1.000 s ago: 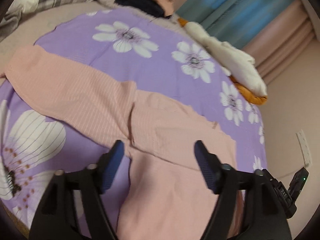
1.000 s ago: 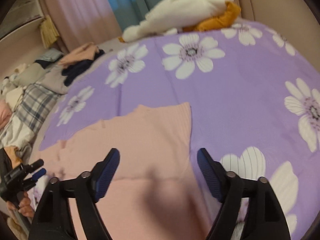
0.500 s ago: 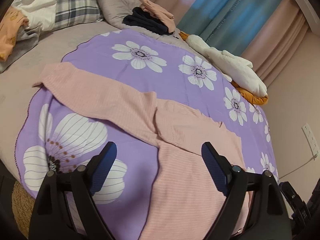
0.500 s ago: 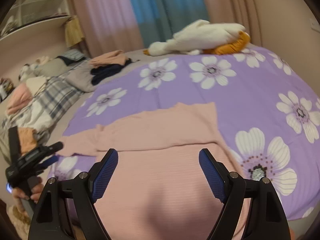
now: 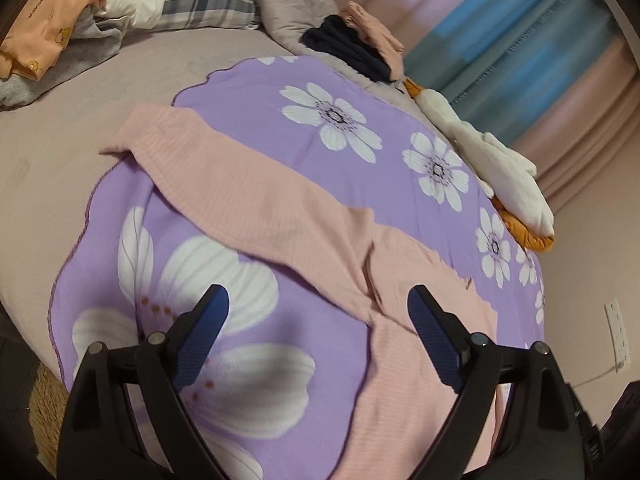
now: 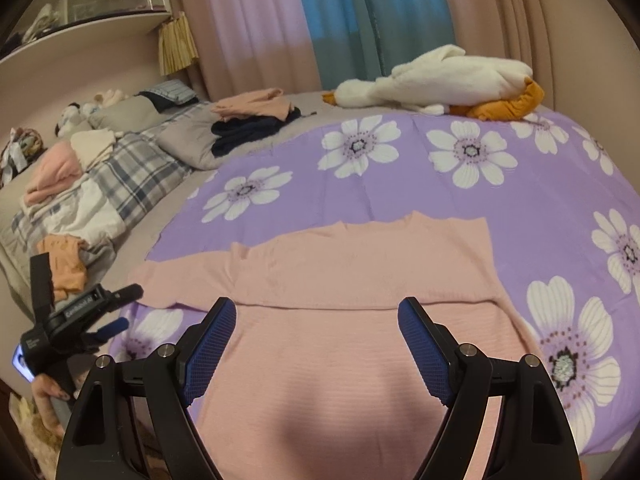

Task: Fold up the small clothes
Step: 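Move the left tool toward the other sweater sleeve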

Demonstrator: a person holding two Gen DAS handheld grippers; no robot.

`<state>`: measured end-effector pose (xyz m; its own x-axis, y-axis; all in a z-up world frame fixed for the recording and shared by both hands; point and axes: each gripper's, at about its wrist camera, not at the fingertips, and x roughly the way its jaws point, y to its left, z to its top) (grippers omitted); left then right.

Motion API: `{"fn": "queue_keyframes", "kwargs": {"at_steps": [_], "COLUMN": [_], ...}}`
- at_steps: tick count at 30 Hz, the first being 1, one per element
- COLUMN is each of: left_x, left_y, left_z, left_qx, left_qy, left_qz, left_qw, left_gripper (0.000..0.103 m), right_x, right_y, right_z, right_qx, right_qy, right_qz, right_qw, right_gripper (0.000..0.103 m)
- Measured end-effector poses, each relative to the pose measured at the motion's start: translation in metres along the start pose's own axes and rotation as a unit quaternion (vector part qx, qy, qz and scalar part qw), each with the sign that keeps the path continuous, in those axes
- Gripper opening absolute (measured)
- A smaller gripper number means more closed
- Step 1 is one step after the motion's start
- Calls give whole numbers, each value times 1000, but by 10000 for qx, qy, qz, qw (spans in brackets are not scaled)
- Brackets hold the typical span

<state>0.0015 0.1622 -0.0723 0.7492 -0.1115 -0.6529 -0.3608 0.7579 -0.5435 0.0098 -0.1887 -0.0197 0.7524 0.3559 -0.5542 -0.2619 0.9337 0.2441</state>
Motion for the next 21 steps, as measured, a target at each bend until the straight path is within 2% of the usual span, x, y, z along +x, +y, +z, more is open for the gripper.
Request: {"fn": "queue_keyframes", "kwargs": {"at_steps": [5,10,13,19,21], "left_x": [6,8,15,41,49], "left_y": [17,63,94,130,136], "left_z": [34,77,88,87,89], "left_qx": [-275,-825,-1288,-1789,-1876], "left_qy": [-93,-336,-350,-196,-156], "left_qz": [309,703,655,466,303], "left_qw": [9991,9935,9889,9826,9817], "left_gripper": [91,90,89,69,55], "right_x": [13,25,38,58,63], "right_y": [3,7,12,18,18], "right_z": [5,9,8,8,7], "right_qx": [74,119,107,10,-13], "right_qy": [90,144,302,551,616], "right_qz": [-44,-141,-184,-200,-202], "right_qw": [9999,9997,9993,9983,9979], "right_gripper": [83,83,83,83,83]}}
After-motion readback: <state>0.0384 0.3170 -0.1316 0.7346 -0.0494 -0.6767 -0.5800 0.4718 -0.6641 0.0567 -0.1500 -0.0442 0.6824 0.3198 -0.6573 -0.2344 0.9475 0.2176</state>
